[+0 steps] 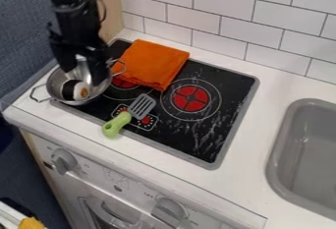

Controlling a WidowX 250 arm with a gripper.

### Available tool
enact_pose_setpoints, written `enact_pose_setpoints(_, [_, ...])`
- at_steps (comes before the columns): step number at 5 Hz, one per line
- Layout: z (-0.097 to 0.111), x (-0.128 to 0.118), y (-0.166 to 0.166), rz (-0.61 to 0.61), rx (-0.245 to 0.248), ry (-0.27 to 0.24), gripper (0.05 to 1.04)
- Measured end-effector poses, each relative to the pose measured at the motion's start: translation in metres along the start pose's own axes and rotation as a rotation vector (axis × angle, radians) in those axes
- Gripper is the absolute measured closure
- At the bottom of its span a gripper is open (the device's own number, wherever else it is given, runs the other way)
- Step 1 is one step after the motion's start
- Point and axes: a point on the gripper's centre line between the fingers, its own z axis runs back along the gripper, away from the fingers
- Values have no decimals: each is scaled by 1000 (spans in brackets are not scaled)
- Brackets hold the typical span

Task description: Put the sushi in the silver pot

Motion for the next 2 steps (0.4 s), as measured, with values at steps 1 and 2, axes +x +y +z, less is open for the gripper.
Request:
enact_pose_setpoints(1, [13,8,-22,-35,-32,-19,80])
enact_pose_setpoints(2, [15,11,-29,-27,-38,-12,82])
